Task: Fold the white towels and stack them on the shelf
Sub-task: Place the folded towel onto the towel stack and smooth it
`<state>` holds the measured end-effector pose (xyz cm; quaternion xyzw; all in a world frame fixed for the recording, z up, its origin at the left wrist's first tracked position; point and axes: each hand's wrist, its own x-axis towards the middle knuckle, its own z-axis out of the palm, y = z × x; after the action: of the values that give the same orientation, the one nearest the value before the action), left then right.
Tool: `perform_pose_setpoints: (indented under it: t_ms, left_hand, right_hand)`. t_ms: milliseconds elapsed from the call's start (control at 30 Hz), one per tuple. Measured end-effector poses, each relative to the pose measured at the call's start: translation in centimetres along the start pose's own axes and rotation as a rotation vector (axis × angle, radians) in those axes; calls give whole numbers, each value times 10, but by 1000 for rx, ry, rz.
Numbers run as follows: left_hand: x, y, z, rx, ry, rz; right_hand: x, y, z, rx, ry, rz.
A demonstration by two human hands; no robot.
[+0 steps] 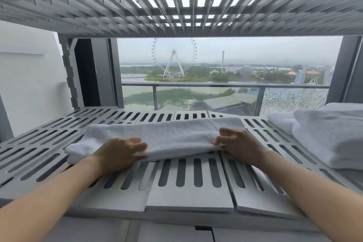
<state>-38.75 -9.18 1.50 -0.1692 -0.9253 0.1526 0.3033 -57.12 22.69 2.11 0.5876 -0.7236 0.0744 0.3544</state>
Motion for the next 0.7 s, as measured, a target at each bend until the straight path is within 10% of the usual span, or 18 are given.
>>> perform_pose_setpoints:
  t_ms: [167,400,700]
  left_hand:
    - [4,-2,-5,-86,-126,34]
    - [116,37,16,-465,-6,-532]
    - [124,57,70,-340,-577,-604]
  right_hand:
    - [8,-12,-11,251,-64,162]
    - [89,-24,13,460,-221,510]
    - [55,28,56,209,-698,666]
